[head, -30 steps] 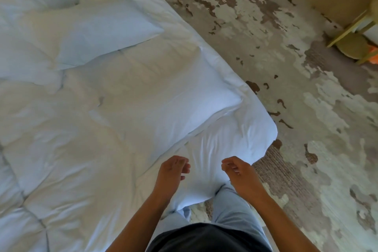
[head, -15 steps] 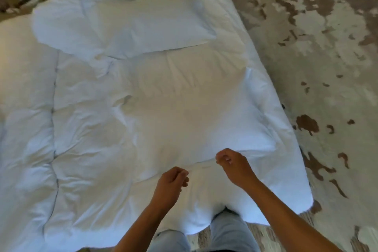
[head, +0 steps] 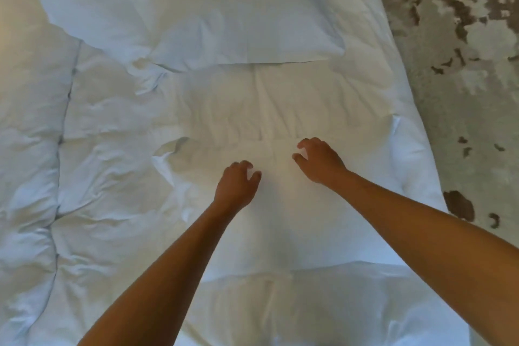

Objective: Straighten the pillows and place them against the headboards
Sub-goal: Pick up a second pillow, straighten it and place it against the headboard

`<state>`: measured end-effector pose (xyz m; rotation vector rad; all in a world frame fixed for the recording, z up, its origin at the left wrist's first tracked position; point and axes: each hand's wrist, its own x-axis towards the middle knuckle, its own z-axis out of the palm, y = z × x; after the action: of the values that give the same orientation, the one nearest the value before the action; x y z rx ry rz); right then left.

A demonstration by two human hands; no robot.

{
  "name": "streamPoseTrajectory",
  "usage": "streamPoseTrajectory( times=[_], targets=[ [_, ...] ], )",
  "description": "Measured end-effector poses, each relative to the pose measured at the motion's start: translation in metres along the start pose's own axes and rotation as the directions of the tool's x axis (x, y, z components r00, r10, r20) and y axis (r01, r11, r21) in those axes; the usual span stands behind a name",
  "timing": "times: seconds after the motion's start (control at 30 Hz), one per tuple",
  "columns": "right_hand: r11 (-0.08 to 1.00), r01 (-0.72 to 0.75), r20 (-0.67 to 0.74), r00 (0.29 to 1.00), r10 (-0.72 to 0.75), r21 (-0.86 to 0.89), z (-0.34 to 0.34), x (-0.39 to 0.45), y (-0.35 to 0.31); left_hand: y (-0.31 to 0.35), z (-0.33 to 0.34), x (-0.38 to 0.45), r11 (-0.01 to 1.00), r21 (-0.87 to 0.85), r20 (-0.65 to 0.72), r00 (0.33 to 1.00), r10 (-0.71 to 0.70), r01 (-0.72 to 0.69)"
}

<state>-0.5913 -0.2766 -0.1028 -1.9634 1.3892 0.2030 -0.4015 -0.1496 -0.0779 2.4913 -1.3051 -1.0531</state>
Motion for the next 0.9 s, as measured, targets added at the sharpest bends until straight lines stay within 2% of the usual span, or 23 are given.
streamPoseTrajectory(
  times=[0.1, 0.2, 0.37, 0.6, 0.9],
  targets=[
    [0.992, -0.055, 0.003, 0.998, 0.056, -0.115, 0.015, 0.05, 0.013, -0.01, 0.006, 0.071, 0.994, 0.108, -0.01, 1.0, 0.013, -0.012],
    [0.967, -0.104, -0.046, 0.994, 0.096, -0.231, 0.03, 0.089, 0.029, -0.022, 0.02, 0.126, 0.983, 0.182, 0.056, 0.998, -0.018, 0.007],
    [0.943, -0.047, -0.027, 0.999, 0.04, -0.329, 0.045, 0.129, 0.041, -0.045, 0.039, 0.157, 0.972, 0.236, 0.085, 0.996, -0.005, -0.015],
    [0.922, -0.06, 0.095, 0.99, 0.104, -0.383, 0.052, 0.098, 0.033, -0.048, 0.035, 0.122, 0.973, 0.232, 0.114, 0.993, -0.012, -0.015],
    [0.939, -0.047, -0.008, 0.999, 0.047, -0.34, 0.023, -0.038, 0.014, -0.024, -0.006, 0.003, 0.986, 0.168, 0.145, 0.988, -0.042, 0.017]
  ],
)
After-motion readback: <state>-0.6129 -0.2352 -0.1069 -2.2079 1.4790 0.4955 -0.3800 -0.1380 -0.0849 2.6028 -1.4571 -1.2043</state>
